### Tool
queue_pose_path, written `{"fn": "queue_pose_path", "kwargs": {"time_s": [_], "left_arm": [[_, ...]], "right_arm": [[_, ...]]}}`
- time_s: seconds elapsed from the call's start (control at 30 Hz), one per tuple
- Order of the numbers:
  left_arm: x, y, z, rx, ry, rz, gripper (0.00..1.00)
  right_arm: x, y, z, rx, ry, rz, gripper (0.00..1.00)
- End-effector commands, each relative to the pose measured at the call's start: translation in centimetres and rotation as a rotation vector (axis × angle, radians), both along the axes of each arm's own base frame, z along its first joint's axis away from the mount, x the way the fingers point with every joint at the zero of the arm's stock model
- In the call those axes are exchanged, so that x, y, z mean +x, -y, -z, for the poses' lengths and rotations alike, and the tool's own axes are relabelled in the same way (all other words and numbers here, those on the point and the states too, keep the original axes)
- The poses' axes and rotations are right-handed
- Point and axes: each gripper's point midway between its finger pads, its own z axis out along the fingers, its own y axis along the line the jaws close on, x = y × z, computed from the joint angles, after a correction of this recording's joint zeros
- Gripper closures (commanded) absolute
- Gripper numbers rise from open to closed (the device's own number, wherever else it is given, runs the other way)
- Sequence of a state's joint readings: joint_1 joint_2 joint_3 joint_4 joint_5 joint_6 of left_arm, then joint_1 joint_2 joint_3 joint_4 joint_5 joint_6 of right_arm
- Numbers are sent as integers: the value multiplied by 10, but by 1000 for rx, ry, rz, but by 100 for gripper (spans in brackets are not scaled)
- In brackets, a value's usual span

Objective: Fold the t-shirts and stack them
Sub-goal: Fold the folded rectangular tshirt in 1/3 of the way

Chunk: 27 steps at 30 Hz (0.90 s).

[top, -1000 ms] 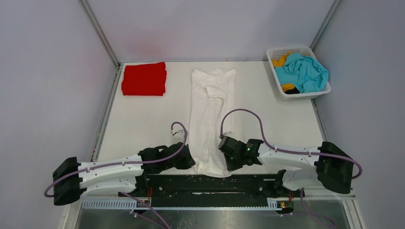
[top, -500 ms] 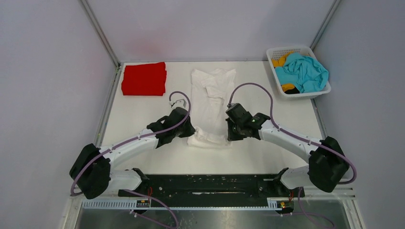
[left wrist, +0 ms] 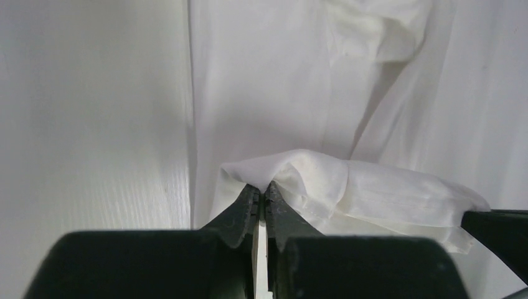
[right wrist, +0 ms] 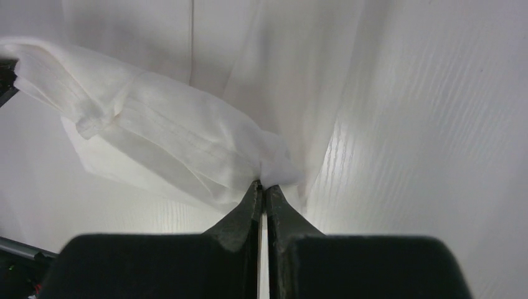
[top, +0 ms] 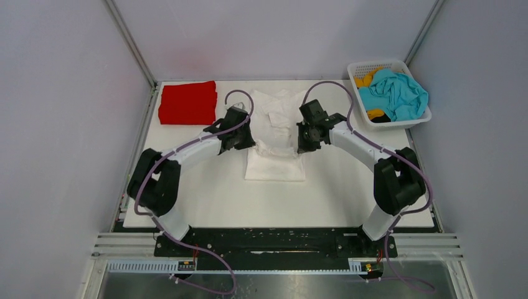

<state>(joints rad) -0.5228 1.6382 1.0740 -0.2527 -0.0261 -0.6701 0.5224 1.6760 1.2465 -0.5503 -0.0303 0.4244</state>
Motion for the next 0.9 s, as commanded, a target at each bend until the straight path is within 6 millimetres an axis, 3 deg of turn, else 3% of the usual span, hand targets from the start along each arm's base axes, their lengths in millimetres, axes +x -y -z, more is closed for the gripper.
{"fn": "queue_pose_path", "kwargs": {"time_s": [0.0, 0.3, 0.4, 0.47, 0.5, 0.53, 0.57, 0.6, 0.67, 0.77, 0.87], "left_arm": [[39, 4, -13, -20, 38, 16, 100], [79, -3, 2, 18, -15, -31, 100], [85, -1, 10, 10, -36, -18, 90], [92, -1, 12, 16, -42, -14, 77], [96, -2, 9, 18, -43, -13, 71], [100, -2, 6, 18, -45, -14, 57], [102, -3, -1, 15, -45, -11, 44], [104, -4, -11, 8, -33, -12, 33], [101, -8, -29, 0, 10, -17, 4], [82, -16, -47, -30, 60, -26, 1], [51, -26, -47, -58, 66, -42, 1]], "right_arm": [[29, 0, -10, 15, 14, -16, 95], [71, 4, 8, 43, -21, 8, 89], [84, 4, 12, 52, -25, 15, 85], [96, 5, 11, 53, -9, 20, 77], [102, 7, 8, 54, -3, 24, 68], [108, 9, 4, 52, 2, 32, 48], [111, 10, 0, 50, 4, 33, 11], [112, 12, -4, 42, 13, 26, 2], [108, 16, -13, 31, 29, 11, 1], [87, 19, -17, 59, 39, 6, 1], [60, 8, -14, 124, 65, -42, 1]]}}
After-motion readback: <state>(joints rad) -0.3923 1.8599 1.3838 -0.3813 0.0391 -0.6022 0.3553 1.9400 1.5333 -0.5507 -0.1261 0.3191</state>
